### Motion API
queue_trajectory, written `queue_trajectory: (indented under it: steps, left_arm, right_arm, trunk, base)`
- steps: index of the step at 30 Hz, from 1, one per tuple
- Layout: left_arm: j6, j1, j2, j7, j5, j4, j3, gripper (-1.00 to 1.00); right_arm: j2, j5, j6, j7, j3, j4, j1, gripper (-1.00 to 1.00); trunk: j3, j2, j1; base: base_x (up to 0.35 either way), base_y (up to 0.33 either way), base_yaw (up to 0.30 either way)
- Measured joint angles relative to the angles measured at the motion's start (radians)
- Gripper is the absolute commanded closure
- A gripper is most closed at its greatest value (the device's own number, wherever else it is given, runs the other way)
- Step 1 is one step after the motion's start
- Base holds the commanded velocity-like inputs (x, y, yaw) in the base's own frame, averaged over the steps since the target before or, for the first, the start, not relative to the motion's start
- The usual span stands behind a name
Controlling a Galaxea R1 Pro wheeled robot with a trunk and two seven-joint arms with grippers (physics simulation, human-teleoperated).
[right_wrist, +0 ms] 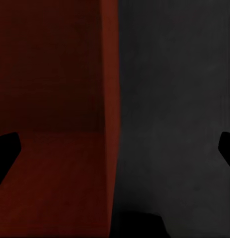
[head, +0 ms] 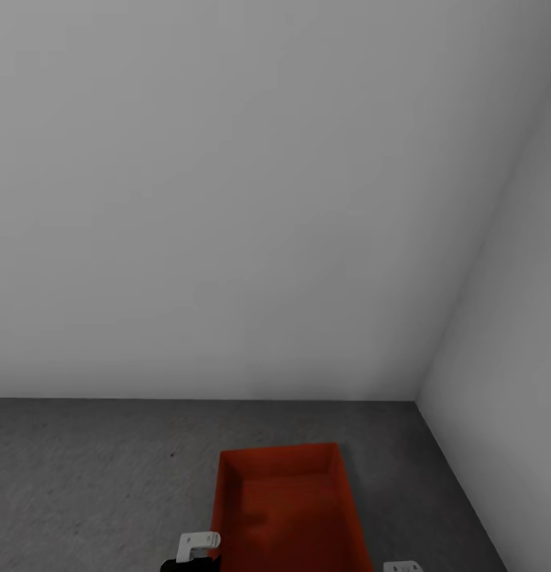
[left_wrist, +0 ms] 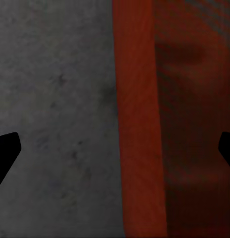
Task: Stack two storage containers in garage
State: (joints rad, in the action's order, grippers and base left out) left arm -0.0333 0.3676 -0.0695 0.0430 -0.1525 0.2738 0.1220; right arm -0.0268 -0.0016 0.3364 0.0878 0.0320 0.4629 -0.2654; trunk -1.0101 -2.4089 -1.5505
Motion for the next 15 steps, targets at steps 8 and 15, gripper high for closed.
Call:
queue_trajectory:
  steps: [8,15]
  left_arm:
    - [0.0,0.0,0.0,0.0,0.0,0.0,0.0,-1.0]
    - [0.0,0.0,0.0,0.0,0.0,0.0,0.0,-1.0]
  right_arm:
    - [0.0,0.0,0.0,0.0,0.0,0.0,0.0,-1.0]
    - [0.0,0.0,0.0,0.0,0.0,0.0,0.0,-1.0]
  trunk:
    - [0.025,0.056,0.031]
    - [0.047,0.105,0.058]
  base:
    - [0.0,0.0,0.0]
    - [0.0,0.0,0.0]
